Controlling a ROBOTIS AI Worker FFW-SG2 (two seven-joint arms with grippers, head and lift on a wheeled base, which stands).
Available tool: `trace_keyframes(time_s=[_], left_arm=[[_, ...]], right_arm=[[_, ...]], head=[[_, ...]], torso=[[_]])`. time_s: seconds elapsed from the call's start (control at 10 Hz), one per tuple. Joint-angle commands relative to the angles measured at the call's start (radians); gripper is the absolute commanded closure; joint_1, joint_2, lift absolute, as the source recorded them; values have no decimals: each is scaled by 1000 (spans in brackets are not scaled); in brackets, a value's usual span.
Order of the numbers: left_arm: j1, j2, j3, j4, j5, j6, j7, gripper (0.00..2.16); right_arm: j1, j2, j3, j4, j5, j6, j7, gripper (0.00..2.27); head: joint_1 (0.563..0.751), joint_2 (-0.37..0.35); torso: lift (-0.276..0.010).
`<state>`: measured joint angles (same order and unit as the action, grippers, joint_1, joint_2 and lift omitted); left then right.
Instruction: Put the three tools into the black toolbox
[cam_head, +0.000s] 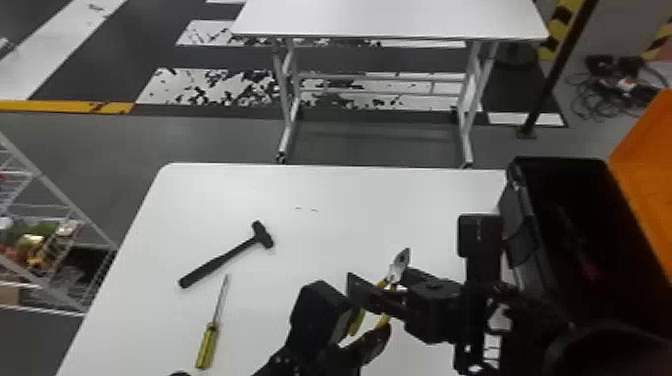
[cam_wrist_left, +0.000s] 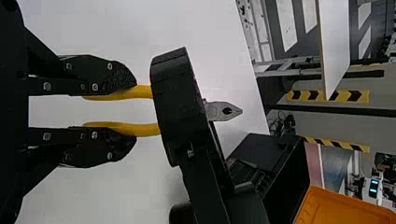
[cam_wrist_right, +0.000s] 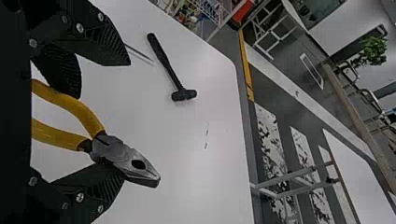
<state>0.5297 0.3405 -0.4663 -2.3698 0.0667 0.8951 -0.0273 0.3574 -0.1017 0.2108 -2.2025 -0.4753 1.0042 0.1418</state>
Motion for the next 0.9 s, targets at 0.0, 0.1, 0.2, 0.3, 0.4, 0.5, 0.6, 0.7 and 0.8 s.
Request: trace_keyframes(time_s=[0.0,0.1,0.2,0.3,0.4,0.5,0.6,0.7,0.8], left_arm=[[-5,0,-11,6,-5,0,1,1430],[-5,0,-12,8,-7,0,7,1430],[-8,0,-12,12,-7,0,7,1430],[-10,0,-12,14,-7,0,9,1430],[-10,0,-12,12,-7,3,10,1430],[-10,0,-14,11,-7,0,12,1430],[-10,2,-15,11,-7,0,14,1430],[-10,2,-15,12,-8,0,15,1430],[-10,0,-18,14,-18,0,23,1430]], right_arm=[[-2,4,-2,1,1,5,13,994],[-9,5,-2,1,1,47,13,1872],[-11,5,-2,0,9,66,12,2172],[-11,5,-1,-6,14,75,13,2236],[-5,4,1,-8,17,72,10,2236],[-2,4,1,-13,18,72,9,2236],[3,4,1,-19,21,72,7,2236],[11,4,6,-31,37,72,-2,2236],[21,4,9,-56,46,66,-10,2236]], head=[[695,57],[695,56],[695,58],[695,59],[695,59],[695,59],[695,58],[695,57],[695,51]], torso=[[-51],[-51],[-51],[-51],[-51],[-51],[-51],[-51],[-51]])
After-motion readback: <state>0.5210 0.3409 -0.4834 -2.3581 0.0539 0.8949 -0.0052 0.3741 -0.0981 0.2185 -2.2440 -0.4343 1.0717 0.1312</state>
